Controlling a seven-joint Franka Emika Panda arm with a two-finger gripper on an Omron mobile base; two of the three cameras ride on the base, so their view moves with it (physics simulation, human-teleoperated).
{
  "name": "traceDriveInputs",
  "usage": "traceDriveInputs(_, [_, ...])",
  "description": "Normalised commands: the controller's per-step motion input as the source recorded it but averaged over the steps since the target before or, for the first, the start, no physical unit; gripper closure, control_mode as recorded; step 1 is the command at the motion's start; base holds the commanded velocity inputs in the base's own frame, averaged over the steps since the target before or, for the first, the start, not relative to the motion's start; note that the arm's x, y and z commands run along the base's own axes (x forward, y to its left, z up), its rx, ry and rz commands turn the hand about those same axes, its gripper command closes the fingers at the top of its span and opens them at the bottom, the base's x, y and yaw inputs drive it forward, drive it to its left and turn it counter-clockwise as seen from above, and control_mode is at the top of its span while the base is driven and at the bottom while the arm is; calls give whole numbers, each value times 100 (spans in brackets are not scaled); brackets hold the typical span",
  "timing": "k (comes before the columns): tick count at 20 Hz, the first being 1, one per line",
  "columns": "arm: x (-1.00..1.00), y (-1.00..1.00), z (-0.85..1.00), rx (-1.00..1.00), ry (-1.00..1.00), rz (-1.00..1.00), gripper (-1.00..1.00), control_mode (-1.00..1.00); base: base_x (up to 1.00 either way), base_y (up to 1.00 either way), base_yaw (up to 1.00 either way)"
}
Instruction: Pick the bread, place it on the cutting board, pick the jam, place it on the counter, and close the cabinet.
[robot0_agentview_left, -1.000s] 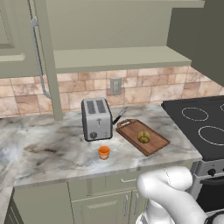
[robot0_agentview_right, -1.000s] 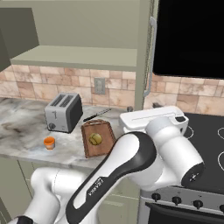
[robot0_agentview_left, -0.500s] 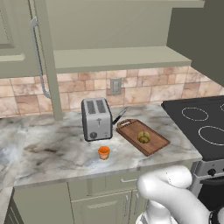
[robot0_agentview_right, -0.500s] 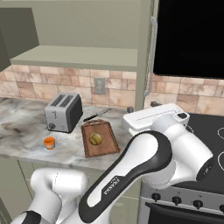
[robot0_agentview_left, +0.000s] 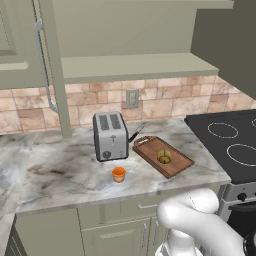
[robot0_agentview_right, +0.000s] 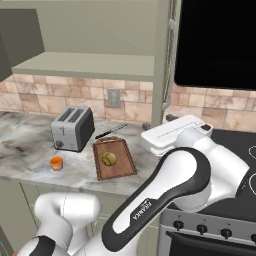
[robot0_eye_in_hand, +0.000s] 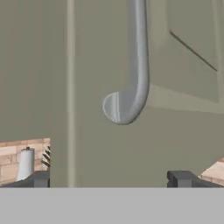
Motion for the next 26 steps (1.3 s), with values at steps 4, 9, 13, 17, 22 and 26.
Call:
traceDriveInputs(4, [0, 36, 0, 0, 0, 11, -100, -100, 0, 0, 0])
traceDriveInputs(9, [0, 37, -1, 0, 0, 10, -100, -100, 0, 0, 0])
traceDriveInputs(13, [0, 42, -1, 0, 0, 8, -100, -100, 0, 0, 0])
traceDriveInputs(17, [0, 48, 0, 0, 0, 6, -100, -100, 0, 0, 0])
traceDriveInputs(22, [0, 44, 0, 0, 0, 5, -100, -100, 0, 0, 0])
traceDriveInputs(26, [0, 41, 0, 0, 0, 3, -100, -100, 0, 0, 0])
